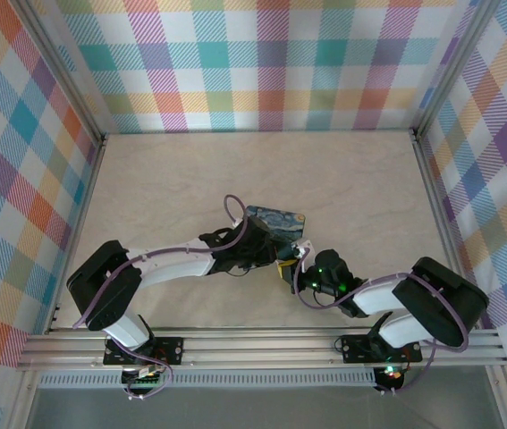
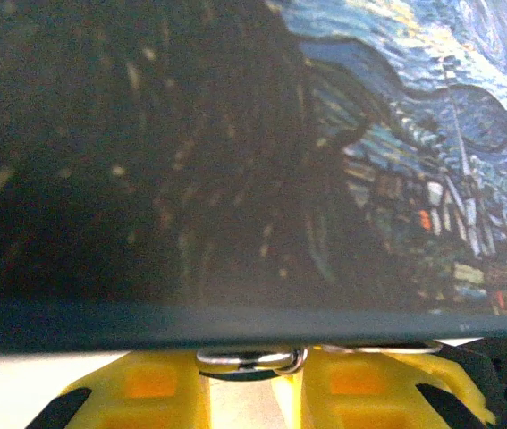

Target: Unlock the padlock with the key

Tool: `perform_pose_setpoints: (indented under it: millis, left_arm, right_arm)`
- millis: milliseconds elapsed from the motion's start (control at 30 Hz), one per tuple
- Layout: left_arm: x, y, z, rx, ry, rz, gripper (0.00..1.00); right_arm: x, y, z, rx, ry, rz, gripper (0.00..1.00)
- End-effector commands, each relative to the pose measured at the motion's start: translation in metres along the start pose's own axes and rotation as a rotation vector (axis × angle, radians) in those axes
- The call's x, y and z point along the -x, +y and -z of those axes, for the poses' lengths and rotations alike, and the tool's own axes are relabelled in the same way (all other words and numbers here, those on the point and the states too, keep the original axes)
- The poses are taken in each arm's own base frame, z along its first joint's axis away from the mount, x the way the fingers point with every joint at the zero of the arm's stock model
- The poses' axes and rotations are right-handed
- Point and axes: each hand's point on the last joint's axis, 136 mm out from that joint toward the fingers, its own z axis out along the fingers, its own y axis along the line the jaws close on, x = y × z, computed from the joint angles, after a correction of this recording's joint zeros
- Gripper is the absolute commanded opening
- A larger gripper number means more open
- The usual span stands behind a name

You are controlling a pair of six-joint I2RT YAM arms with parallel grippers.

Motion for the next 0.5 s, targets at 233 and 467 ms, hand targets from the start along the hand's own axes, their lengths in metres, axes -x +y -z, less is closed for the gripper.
perform_pose_setpoints:
  millis: [233,467]
  left_arm:
    - [0.0156,-0.0126,0.0164,-0.069,0.053,0.017,0.22]
    - [0.0134,-0.0144,0.0134,-0.078,0.093,0.014,0.22]
  right_arm:
    - [-0.0046,0.0033,-0.0059,0.05,-0.013,-0.004,0.0]
    - [0.0017,0.0108,-0.0074,0.092,-0.038,-0.007,0.0]
